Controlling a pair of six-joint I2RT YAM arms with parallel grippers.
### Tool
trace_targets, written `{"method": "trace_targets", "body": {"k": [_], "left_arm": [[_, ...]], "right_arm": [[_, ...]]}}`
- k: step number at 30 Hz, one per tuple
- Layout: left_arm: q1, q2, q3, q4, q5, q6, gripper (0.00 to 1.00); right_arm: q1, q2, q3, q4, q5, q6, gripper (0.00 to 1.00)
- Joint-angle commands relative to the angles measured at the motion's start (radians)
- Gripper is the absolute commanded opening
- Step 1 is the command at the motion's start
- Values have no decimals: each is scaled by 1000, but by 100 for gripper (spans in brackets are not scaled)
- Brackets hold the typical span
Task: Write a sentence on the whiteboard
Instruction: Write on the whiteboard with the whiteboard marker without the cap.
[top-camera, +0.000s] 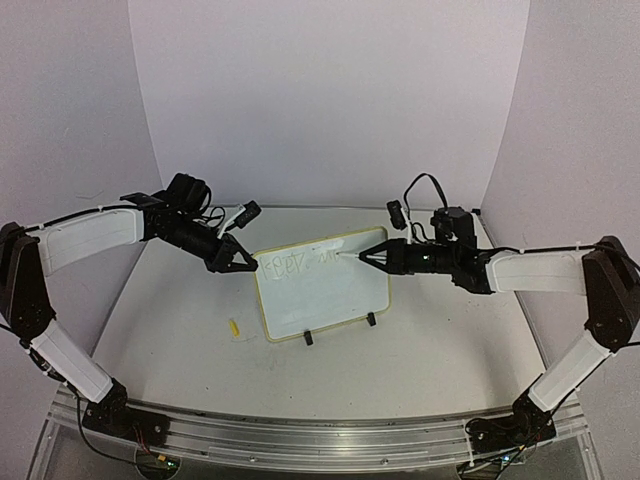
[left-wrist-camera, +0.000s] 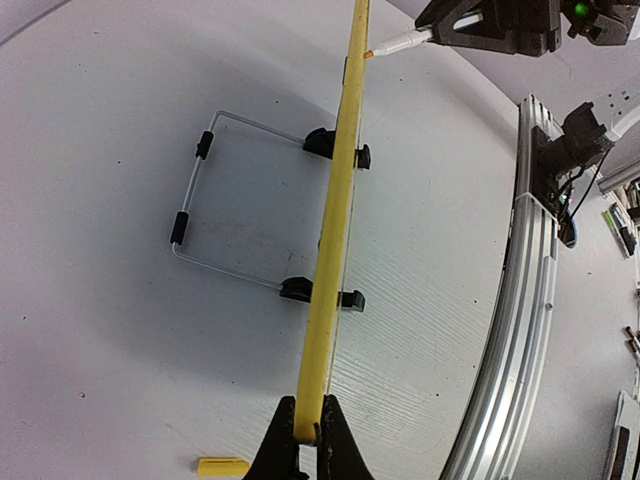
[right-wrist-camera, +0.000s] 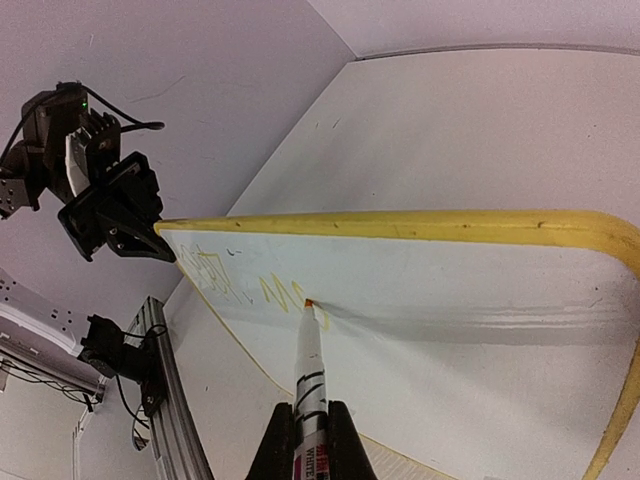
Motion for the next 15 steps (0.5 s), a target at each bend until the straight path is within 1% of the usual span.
{"method": "trace_targets", "body": {"k": [1, 8, 12, 15], "left_arm": [[-7, 21, 12, 1, -49, 33, 0], [-7, 20, 12, 0, -53, 32, 0], [-7, 18, 13, -1, -53, 32, 0], [-7, 17, 12, -1, -52, 33, 0]], "right_arm": [[4, 19, 41, 25, 23, -14, 0], [5, -48, 21, 54, 9, 5, 0], [5, -110, -8, 54, 24, 11, 0], [5, -120, -21, 51, 40, 10, 0]]}}
